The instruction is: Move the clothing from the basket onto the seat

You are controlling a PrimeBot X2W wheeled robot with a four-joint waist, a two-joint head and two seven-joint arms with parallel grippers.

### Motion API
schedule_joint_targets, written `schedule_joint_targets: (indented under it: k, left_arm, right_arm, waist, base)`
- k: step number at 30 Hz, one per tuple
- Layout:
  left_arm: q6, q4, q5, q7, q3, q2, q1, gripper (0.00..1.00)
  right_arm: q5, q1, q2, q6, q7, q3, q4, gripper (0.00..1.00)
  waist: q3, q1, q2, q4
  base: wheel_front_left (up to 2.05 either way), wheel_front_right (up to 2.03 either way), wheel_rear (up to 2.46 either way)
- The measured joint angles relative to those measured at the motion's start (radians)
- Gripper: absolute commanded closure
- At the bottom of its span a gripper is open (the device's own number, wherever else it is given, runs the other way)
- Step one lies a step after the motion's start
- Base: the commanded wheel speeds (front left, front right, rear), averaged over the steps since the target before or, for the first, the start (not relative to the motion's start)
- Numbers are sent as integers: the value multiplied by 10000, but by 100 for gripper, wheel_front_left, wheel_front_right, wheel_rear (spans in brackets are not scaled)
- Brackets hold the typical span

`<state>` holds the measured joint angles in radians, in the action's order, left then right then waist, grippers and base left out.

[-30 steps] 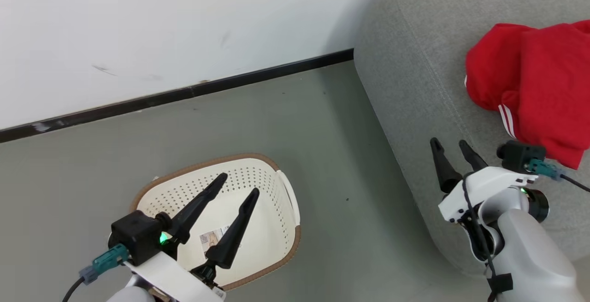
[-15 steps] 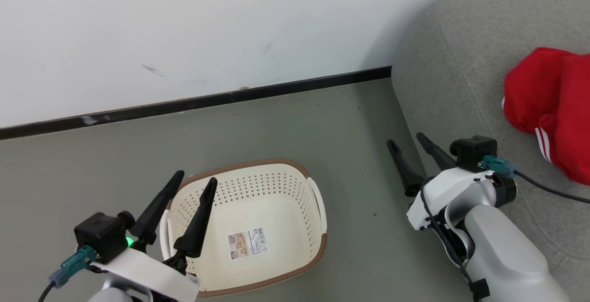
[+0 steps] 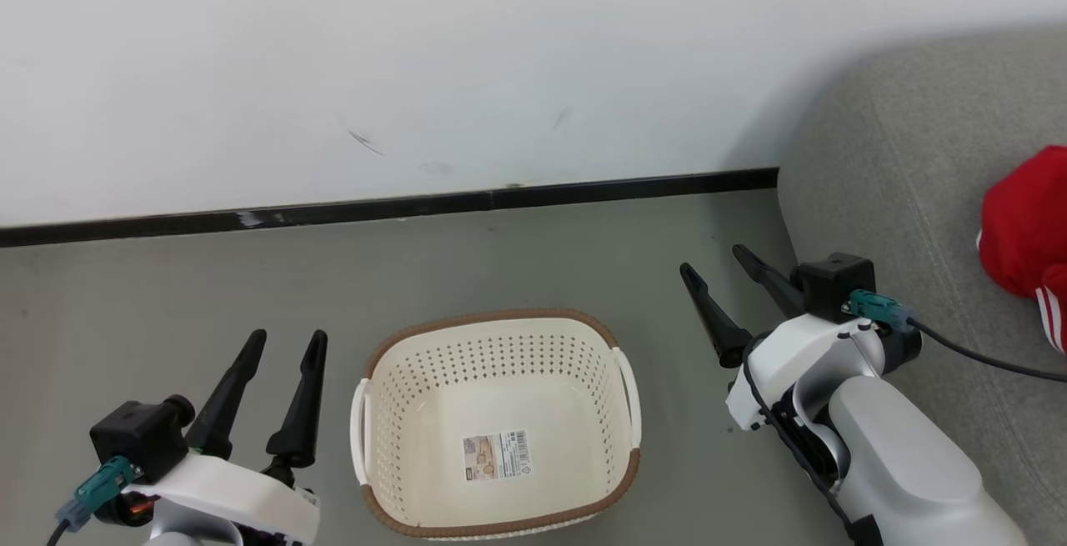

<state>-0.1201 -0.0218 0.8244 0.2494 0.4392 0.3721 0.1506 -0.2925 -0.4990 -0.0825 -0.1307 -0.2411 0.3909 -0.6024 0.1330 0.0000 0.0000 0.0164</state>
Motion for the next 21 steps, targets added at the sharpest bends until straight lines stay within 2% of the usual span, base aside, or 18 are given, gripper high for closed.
schedule_joint_targets:
  k: [10, 21]
  left_arm:
    - [-92, -596, -146, 2, -226, -125, -3, 0]
    - [10, -997, -272, 2, -244, -424, -198, 0]
  right_arm:
    - [44, 390, -159, 0, -63, -77, 136, 0]
    - [54, 1137, -132, 0, -65, -412, 635, 0]
  waist:
    - [-463, 0, 0, 536]
    - [-969, 0, 0, 800]
  base:
    - [0, 0, 0]
    - [0, 0, 0]
